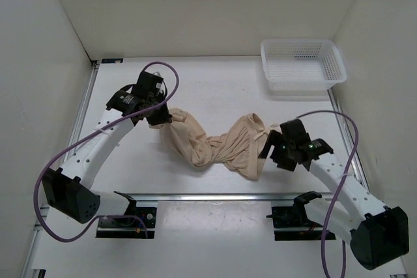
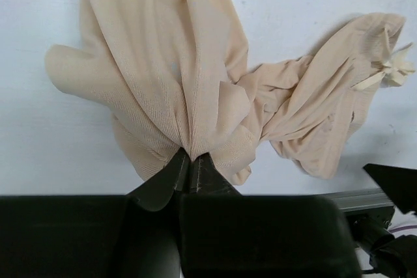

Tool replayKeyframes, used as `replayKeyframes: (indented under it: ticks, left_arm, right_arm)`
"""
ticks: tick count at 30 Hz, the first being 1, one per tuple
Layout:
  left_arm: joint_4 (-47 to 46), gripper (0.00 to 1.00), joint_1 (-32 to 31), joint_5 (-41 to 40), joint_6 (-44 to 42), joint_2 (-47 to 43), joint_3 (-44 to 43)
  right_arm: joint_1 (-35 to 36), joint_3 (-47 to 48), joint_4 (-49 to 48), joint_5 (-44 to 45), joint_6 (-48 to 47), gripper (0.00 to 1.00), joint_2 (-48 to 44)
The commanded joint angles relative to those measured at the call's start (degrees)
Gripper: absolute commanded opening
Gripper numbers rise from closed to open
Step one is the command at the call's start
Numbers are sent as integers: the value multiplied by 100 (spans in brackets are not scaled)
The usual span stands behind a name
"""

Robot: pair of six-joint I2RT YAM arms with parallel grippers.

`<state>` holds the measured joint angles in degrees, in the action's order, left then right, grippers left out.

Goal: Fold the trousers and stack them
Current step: Flatten the trousers out

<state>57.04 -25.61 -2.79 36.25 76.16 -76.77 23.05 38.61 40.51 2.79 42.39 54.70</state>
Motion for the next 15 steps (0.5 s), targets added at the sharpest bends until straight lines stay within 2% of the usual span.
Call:
replayKeyframes:
  ticks: [1,6,10,13,15]
  left_arm:
    - [220,10,38,-47,-92,-101,-136]
    - [273,10,91,-99,-92,-216,-83]
    - [273,10,144,-99,-39,-268,-83]
    - [273,10,144,-99,-39,-268,-83]
    - [273,10,144,-99,14,-268,-83]
  right_arm:
    - [24,-895,-182,-1006,901,84,-589]
    - [24,-1854,-1060,-1710,1805,83,-1118]
    - [24,-2024,-1528,-1887,1931,82,-1119]
    - [24,-2024,-1888,-1887,1879,82,-707]
    - [24,-2085,-2213,-1887,1878,77,-243]
